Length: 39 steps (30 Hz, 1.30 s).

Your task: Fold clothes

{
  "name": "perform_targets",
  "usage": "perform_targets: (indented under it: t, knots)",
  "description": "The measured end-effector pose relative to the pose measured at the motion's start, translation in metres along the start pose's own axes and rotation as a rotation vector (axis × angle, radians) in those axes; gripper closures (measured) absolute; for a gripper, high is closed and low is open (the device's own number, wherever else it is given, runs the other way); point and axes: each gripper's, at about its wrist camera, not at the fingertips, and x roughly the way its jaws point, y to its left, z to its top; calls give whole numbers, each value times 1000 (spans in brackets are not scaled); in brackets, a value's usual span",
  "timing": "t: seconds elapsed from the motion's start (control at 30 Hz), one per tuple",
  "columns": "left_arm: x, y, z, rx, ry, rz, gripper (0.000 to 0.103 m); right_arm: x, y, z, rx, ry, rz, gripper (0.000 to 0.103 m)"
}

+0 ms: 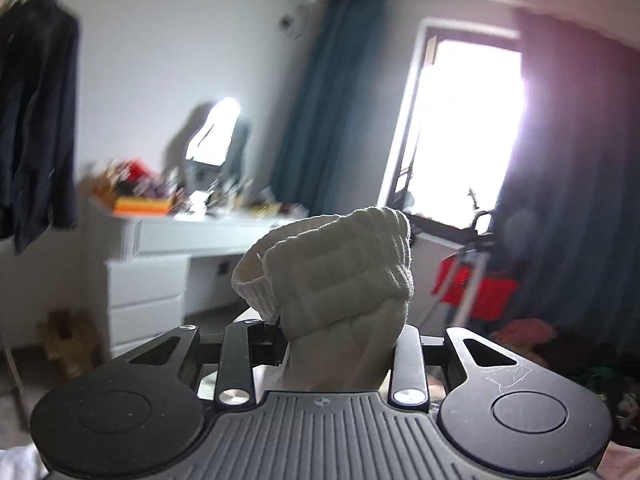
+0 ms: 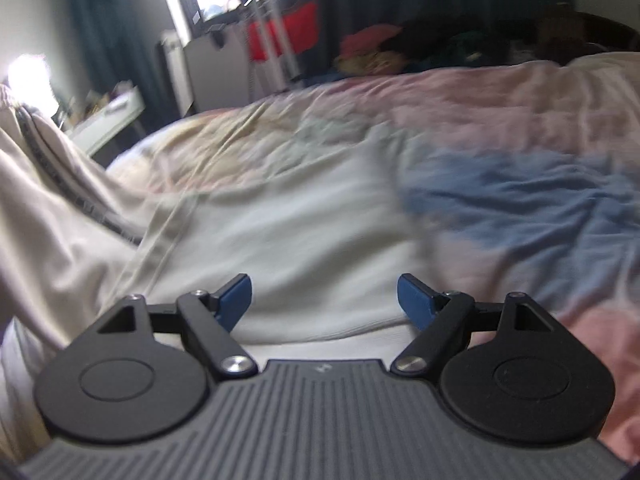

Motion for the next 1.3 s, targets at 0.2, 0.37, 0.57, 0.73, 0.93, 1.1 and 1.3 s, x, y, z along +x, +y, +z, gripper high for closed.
perform_targets:
  t: [0.2,0.37,0.57,0.73,0.93,1.1,1.3]
  knots:
    - [-41,-131,-62,57,-91,-122,69,-21,-59,16,221,-62,-36,21]
    - [-79,-213,-154,206,-116,-217,70,-34,-94,26,343,-134,-54,21]
    - [-77,-248,-262,388,51,-323,67,-42,-122,30,375,-185,-64,21]
    - [-66,-235,-275,411,203,-438,16,-39,-130,26,442,-139,29,20]
    - [-68,-198,-256,560,439,-697,0,-23,-129,20,567,-54,261,19]
    - [-69,-145,-237,622,469,-720,0,-30,-117,20,564,-82,342,20]
    - [-40,-77,-219,525,423,-612,0,-33,-74,29,309,-147,320,20]
